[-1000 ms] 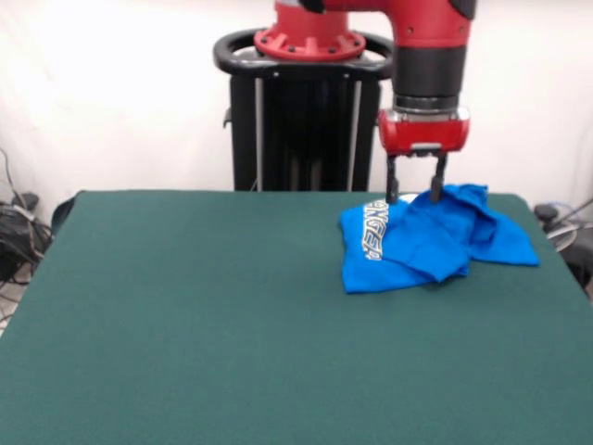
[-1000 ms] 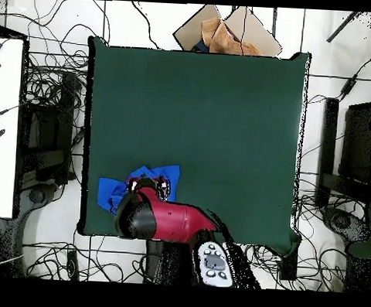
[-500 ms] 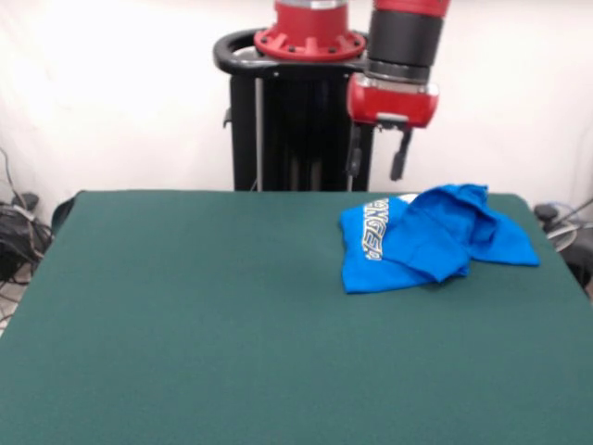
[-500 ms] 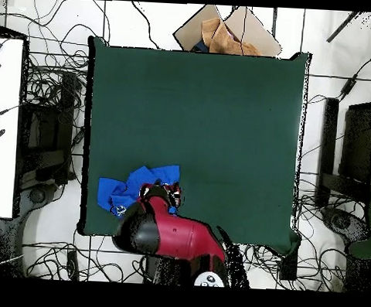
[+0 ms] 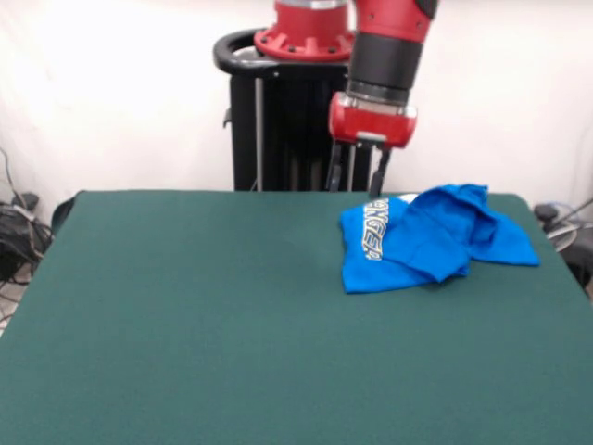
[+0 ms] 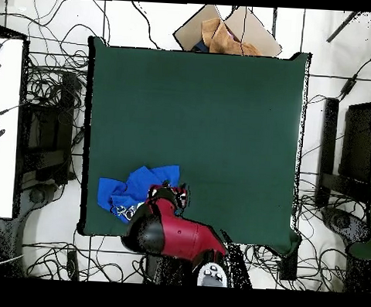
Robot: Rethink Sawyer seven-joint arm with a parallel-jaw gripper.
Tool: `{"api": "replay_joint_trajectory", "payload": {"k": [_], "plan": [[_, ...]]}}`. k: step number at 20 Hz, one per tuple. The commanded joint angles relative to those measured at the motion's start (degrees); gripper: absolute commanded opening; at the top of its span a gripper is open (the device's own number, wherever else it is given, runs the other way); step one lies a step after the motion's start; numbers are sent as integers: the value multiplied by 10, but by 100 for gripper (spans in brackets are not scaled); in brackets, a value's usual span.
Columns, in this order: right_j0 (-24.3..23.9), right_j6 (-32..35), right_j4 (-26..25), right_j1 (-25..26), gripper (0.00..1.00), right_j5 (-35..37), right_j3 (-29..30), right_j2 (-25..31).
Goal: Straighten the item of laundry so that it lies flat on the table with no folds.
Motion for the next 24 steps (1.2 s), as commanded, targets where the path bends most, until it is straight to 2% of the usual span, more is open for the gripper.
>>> {"api": "replay_joint_trajectory", "payload": {"k": [1,9,17,24], "plan": [[-33,156,-8,110,100,-80,23,39],[-40,157,1,135,100,-101,30,71],[-100,134,-50,191,100,-99,9,130],[-107,139,-59,227,100,-123,-8,146]]}}
